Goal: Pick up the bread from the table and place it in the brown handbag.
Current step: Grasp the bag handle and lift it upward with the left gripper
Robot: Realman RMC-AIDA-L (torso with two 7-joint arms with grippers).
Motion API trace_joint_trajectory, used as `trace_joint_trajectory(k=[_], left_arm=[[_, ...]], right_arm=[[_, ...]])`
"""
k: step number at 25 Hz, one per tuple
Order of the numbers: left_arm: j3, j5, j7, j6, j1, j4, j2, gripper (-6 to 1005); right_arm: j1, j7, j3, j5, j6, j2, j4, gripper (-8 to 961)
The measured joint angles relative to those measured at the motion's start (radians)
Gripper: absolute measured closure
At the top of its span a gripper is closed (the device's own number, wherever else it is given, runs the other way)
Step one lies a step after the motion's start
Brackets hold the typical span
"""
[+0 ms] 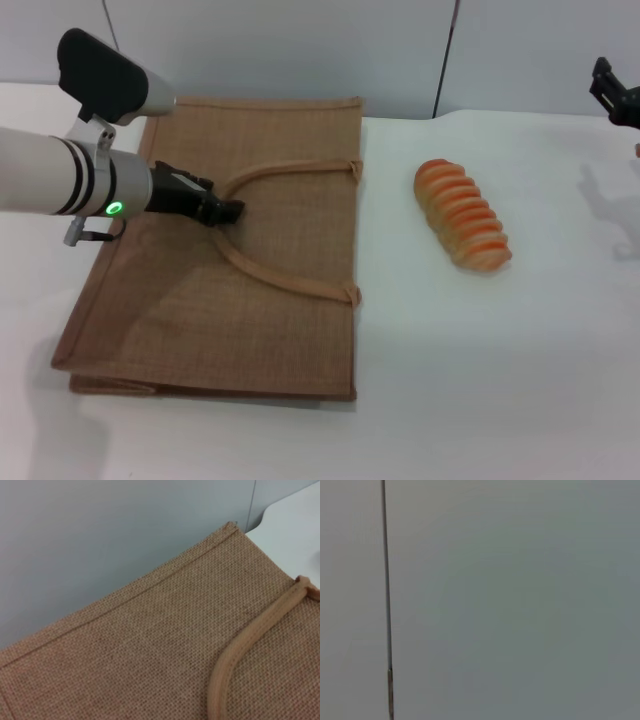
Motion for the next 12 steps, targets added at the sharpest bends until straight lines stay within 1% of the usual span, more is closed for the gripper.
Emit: trace_joint_trajectory(k=[12], left_arm=[[0.0,0.0,0.0,0.002,-0.005,-0.003,0.0,465]], right_arm=[[0.002,0.0,0.0,0.0,0.0,0.002,0.0,213]])
